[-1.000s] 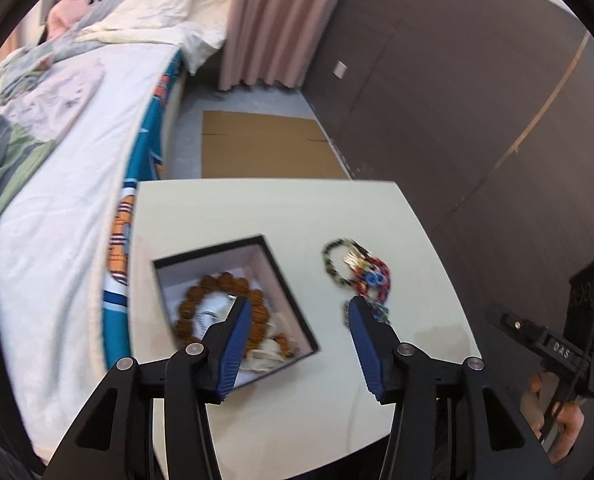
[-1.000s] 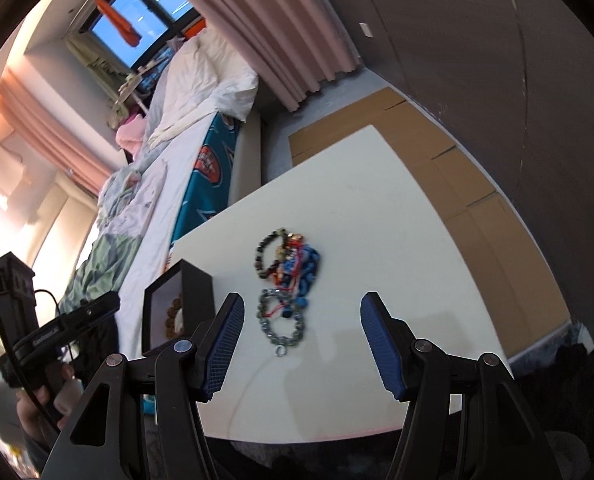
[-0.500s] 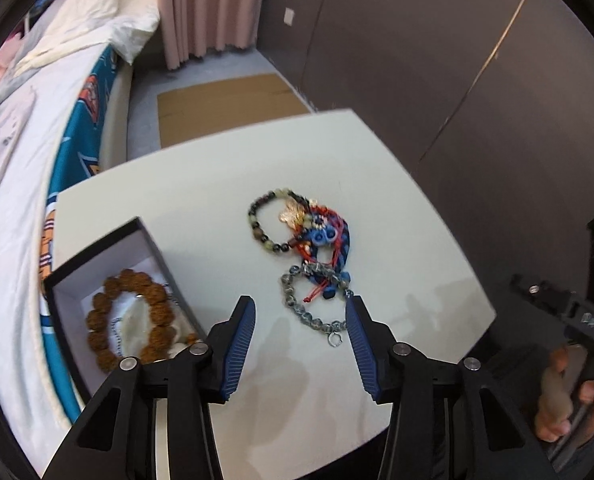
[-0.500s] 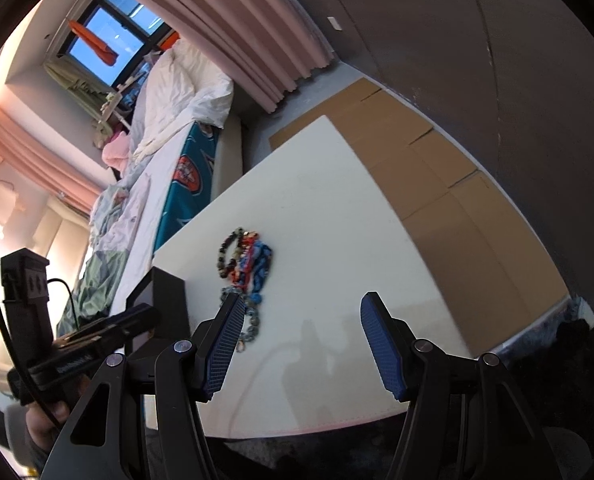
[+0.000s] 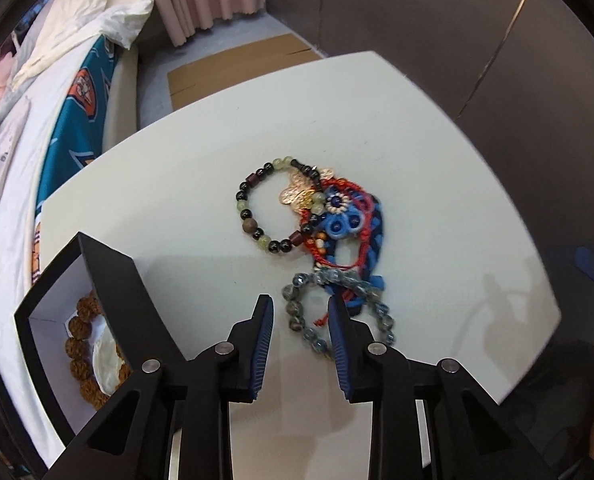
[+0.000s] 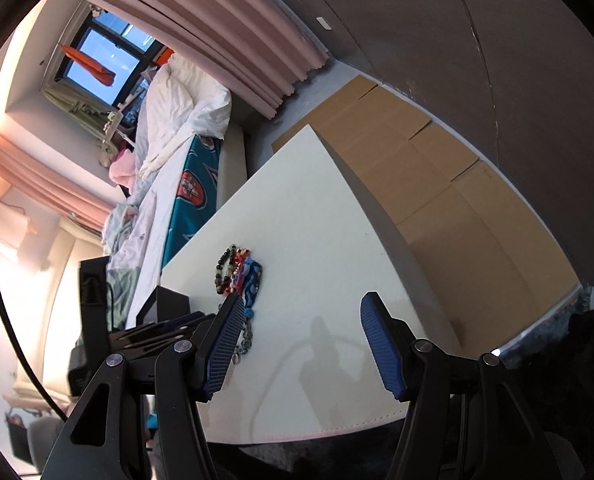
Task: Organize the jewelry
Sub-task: 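Grasp the grey beaded bracelet with the left gripper, then drop the grey bracelet into the box with the left gripper while the right grasps a cord bracelet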
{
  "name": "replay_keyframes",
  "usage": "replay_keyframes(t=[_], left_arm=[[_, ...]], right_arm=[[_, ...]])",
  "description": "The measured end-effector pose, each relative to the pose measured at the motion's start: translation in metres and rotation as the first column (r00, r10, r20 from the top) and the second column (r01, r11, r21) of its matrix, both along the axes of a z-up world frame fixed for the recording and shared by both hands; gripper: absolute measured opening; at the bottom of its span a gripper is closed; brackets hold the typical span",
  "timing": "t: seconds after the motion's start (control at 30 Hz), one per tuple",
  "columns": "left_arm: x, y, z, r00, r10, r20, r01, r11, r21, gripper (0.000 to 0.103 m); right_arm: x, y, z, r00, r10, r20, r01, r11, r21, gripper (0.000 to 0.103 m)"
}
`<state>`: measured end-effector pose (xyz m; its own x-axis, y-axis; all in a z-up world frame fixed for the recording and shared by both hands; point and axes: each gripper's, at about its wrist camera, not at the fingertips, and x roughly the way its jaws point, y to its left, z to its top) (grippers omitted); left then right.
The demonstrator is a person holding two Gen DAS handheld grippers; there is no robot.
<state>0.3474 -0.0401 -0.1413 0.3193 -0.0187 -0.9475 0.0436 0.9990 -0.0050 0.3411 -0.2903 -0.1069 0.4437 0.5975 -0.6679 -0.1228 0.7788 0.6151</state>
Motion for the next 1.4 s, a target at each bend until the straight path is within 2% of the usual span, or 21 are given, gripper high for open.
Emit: replay_keyframes(t=[0.17, 0.23, 0.33, 0.4, 0.67, 0.93, 1.03, 1.13, 1.4], left_arm=[[0.005, 0.003, -0.016, 0.999, 0.021, -0.03, -0.021, 1.0, 0.002, 0.029], [0.005, 0.005, -0.016, 0.999, 0.043, -0.009, -0.043, 0.999, 0.01, 0.023], [0.006, 0.005, -0.016, 0.999, 0.042, -0.006, -0.042, 0.999, -0.007, 0.01], [0.006, 0.008, -0.014, 0.999, 0.048, -0.007, -0.049, 0.998, -0.044, 0.01], [-0.014, 0.008, 0.019, 0.996, 0.012, 0.087, -0.001, 0.992, -0.124, 0.01], [-0.028, 0.026, 0.049, 0.988, 0.019, 0.156, 0.011, 0.982, -0.19, 0.01], [-0.036, 0.033, 0.058, 0.984, 0.033, 0.174, 0.004, 0.979, -0.205, 0.01], [-0.041, 0.045, 0.066, 0.979, 0.056, 0.194, -0.012, 0.976, -0.219, 0.01], [-0.054, 0.079, 0.082, 0.967, 0.112, 0.227, -0.055, 0.969, -0.241, 0.01]], right_arm=[[0.004, -0.001, -0.004, 1.0, 0.009, -0.016, -0.008, 1.0, 0.015, 0.061], [0.004, -0.001, -0.004, 1.0, 0.009, -0.017, -0.009, 1.0, 0.022, 0.061], [0.005, 0.0, -0.005, 1.0, 0.011, -0.021, -0.01, 1.0, 0.021, 0.061], [0.005, 0.0, -0.005, 1.0, 0.017, -0.022, -0.017, 1.0, 0.019, 0.061], [0.007, 0.012, -0.005, 0.999, 0.039, -0.009, -0.039, 0.999, 0.019, 0.061], [0.009, 0.043, -0.004, 0.995, 0.101, 0.019, -0.101, 0.995, -0.012, 0.061], [0.008, 0.061, -0.003, 0.987, 0.155, 0.043, -0.154, 0.988, -0.014, 0.061], [0.008, 0.079, -0.003, 0.979, 0.19, 0.068, -0.187, 0.981, -0.057, 0.061], [0.016, 0.111, -0.02, 0.973, 0.226, 0.051, -0.221, 0.971, -0.089, 0.052]])
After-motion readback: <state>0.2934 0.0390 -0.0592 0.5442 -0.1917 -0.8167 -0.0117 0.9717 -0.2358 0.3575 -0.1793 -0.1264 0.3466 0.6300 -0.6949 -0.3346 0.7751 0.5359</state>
